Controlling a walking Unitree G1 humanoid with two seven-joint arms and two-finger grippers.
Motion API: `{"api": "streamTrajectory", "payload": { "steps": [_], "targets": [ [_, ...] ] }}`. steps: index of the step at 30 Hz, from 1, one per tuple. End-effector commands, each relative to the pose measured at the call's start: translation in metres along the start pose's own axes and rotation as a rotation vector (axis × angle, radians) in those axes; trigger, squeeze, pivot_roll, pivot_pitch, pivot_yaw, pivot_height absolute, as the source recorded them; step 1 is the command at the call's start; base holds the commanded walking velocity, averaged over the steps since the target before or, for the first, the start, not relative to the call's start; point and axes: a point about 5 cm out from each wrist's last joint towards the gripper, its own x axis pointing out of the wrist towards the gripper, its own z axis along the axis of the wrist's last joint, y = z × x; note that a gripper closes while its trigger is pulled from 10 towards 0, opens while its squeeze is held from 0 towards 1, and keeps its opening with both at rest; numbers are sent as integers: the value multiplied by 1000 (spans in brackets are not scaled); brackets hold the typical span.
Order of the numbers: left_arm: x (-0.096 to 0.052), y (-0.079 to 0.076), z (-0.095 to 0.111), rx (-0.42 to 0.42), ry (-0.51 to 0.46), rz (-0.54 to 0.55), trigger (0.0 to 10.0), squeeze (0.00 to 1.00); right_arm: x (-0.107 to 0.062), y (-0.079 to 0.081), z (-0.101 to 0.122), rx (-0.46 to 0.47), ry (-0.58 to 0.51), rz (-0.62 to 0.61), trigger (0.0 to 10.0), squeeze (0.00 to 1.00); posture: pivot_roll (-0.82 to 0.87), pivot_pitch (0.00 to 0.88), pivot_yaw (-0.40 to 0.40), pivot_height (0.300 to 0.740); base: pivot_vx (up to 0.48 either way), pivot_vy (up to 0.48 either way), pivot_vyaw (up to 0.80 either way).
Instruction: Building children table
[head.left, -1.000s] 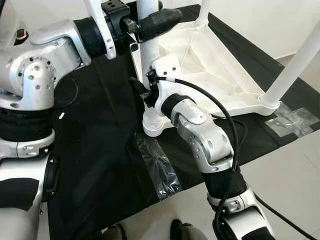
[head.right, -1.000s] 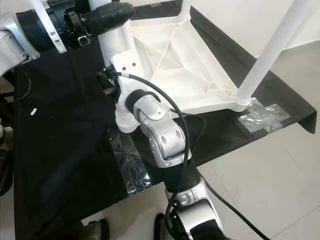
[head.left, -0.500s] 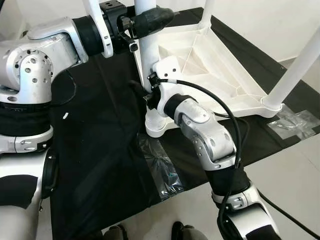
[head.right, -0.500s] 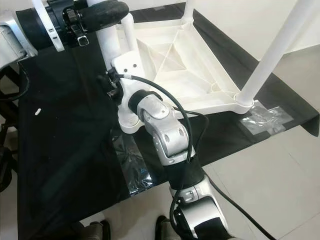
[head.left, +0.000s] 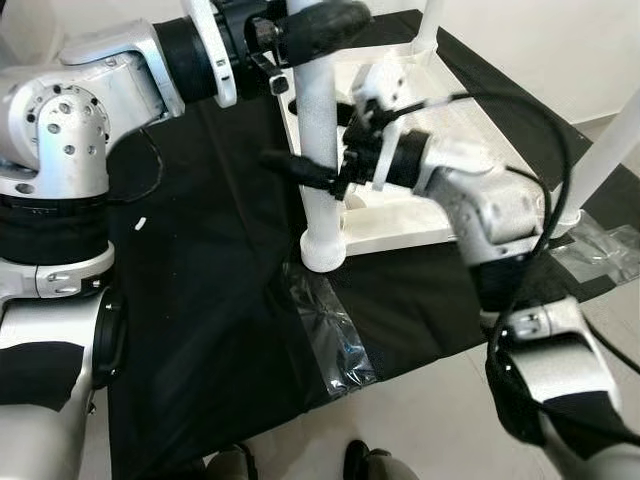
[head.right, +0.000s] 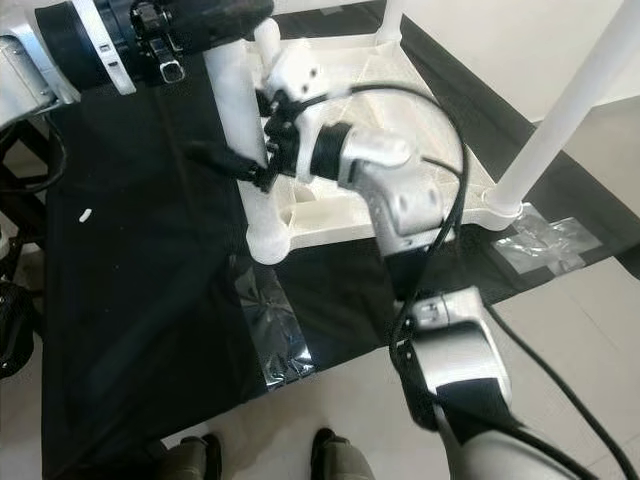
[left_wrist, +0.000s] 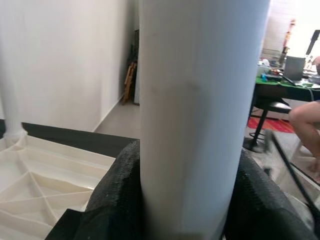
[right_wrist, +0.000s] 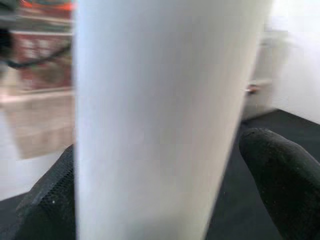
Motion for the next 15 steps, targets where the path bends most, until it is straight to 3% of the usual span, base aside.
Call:
{"api": "streamTrajectory", "payload": {
  "steps": [1, 10, 11, 12, 15],
  "targets": [
    [9, -10, -5, -17, 31, -79, 0, 0, 1, -2, 3, 12, -35, 92, 10000, 0, 84, 198, 4, 740, 0, 0, 0],
    [16, -16, -3, -15, 2, -120, 0, 0, 1, -5, 1, 56, -17, 213, 10000, 0, 92, 204, 5, 740, 0, 0, 0],
    [17, -17, -1, -18, -14, -135, 0, 0, 1, -2, -1, 82, -16, 263, 8627, 0, 93, 204, 6, 740, 0, 0, 0],
    [19, -18, 1, -19, -24, -147, 0, 0, 1, 2, -5, 112, -7, 324, 3412, 0, 92, 203, 6, 740, 0, 0, 0],
    [19, -20, 2, -18, -31, -161, 0, 0, 0, 4, -8, 133, -2, 371, 3412, 0, 91, 202, 7, 740, 0, 0, 0]
  ]
}}
